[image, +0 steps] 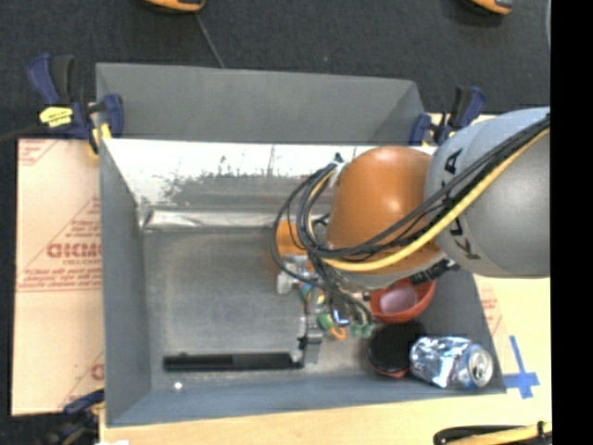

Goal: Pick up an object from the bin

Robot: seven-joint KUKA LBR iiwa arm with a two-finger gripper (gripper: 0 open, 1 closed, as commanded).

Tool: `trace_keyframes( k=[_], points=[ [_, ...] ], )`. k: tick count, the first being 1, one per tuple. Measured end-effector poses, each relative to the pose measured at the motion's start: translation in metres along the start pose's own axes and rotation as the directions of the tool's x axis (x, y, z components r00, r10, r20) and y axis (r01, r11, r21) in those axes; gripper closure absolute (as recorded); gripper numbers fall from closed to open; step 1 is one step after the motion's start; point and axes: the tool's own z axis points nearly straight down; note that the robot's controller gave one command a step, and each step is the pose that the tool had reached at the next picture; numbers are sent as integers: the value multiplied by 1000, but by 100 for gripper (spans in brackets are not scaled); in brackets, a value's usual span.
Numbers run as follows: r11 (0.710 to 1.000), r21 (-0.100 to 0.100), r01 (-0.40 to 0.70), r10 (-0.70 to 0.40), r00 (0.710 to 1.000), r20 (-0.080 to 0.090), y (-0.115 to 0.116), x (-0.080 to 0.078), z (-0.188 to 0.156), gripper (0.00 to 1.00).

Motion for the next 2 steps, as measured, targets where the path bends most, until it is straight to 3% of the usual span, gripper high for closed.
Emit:
trace_keyframes(
  k=[1, 2],
  points=[
    [1000, 1, 22, -22, 1000, -1, -59, -7, 4, 0],
    [982, -1, 191, -191, 982, 3, -123, -12, 47, 0]
  ],
)
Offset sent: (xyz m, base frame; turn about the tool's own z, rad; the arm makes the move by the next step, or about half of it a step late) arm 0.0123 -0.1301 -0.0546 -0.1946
